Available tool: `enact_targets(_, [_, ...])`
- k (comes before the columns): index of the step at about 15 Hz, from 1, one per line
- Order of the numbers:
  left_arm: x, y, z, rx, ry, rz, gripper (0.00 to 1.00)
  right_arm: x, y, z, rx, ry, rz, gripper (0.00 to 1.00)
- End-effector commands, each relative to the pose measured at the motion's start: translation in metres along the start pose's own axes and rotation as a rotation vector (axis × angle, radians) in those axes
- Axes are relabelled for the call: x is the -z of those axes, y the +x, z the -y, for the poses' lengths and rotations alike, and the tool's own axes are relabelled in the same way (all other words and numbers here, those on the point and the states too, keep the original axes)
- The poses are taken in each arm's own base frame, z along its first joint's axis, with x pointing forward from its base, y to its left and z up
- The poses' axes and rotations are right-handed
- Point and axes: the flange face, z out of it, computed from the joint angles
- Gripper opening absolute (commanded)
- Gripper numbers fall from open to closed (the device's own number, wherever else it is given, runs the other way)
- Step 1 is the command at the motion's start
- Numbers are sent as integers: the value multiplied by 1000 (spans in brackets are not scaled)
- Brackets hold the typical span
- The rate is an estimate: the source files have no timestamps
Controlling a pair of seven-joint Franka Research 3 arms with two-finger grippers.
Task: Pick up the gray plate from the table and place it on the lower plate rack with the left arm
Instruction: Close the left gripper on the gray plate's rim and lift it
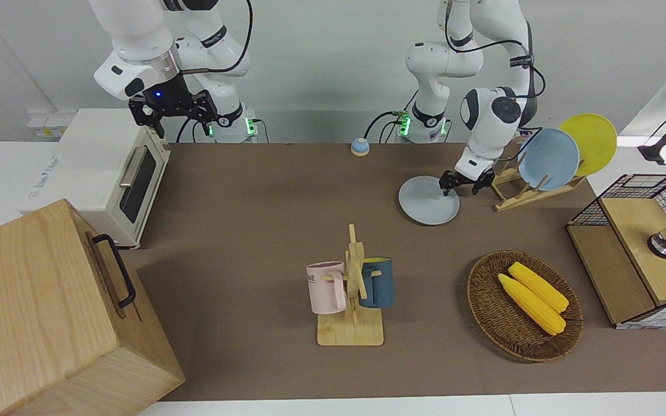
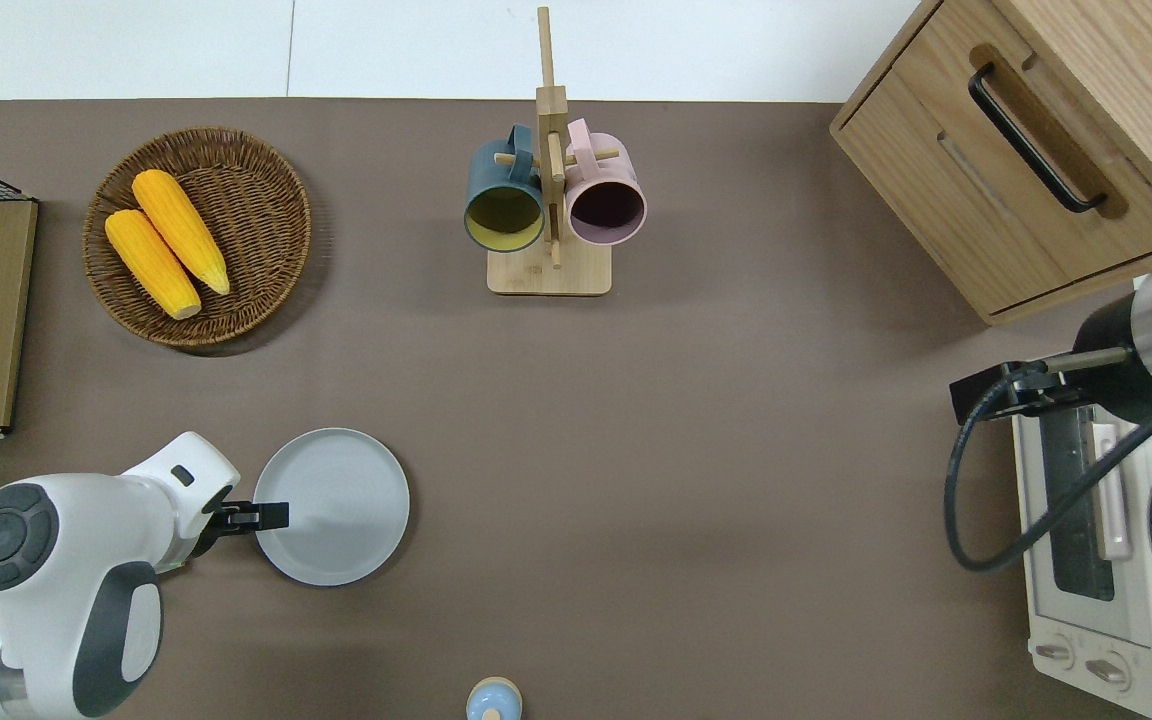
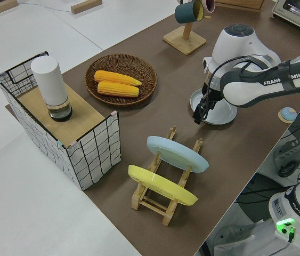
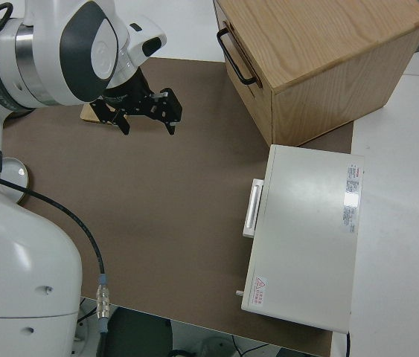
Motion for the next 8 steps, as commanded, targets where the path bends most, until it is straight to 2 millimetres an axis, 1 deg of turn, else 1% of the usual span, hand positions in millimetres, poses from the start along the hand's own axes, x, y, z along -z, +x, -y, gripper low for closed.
enact_targets(1, [-13, 0, -5, -15, 10, 2, 985, 3, -2, -3, -17, -6, 1, 983])
enact_targets(2, [-15, 0, -5, -16, 10, 3, 948, 3, -2, -2, -15, -6, 1, 983])
enact_targets(3, [-16, 1, -5, -16, 11, 2, 848, 3, -2, -2, -15, -6, 1, 983])
enact_targets(4, [-16, 1, -5, -15, 10, 0, 696, 3, -2, -2, -15, -6, 1, 983])
enact_targets(6, [-16, 1, -4, -12, 9, 0, 328, 3, -2, -2, -15, -6, 1, 983])
enact_targets(8, [-15, 2, -4, 2, -3, -2, 68, 4, -3, -2, -16, -7, 0, 983])
